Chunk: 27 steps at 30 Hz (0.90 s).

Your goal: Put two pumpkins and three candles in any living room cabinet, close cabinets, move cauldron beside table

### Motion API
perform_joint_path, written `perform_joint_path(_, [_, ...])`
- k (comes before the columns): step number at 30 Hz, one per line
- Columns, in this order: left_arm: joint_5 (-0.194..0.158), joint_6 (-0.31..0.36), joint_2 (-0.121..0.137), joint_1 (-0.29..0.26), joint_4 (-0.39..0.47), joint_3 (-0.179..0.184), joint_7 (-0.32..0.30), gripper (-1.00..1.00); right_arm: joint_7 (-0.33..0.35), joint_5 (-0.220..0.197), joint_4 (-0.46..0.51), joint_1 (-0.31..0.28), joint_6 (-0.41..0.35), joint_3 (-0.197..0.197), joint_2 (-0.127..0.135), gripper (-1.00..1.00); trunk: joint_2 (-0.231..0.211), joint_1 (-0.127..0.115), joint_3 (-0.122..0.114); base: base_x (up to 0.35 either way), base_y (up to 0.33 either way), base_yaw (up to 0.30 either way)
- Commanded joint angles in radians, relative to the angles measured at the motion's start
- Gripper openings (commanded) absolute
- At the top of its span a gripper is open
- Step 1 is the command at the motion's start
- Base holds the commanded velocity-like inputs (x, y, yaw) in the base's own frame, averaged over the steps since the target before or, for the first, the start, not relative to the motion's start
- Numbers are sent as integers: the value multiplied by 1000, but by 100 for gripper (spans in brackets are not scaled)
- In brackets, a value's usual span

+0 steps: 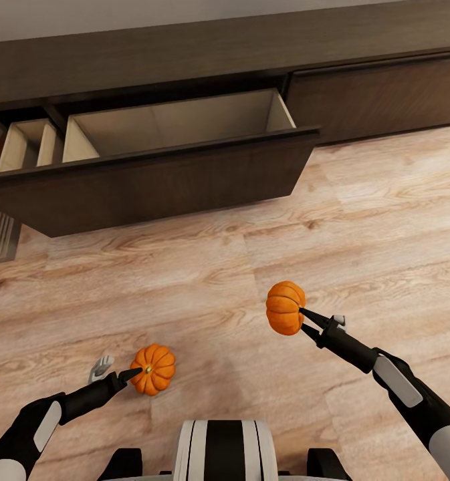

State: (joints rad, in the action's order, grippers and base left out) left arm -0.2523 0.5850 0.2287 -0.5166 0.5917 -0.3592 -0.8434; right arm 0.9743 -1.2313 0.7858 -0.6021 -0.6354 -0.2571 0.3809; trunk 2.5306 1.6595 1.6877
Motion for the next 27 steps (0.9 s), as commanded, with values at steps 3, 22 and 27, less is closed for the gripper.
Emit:
perform_joint_path(3, [-4,7,0,0,0,-2,-2,100,0,-11,0,-1,-7,-4,1,-100,0,0,0,52,-43,0])
perform_joint_path(22, [-4,7,1,0,0,-2,-2,100,0,-11,0,-1,-7,-4,1,-100,0,0,0,3,-15,0])
perform_joint_path(27, [-4,7,1,0,-1,-1,-2,100,0,-11,-1,-1,-7,-4,1,-100,0,0,0,0,-10,0])
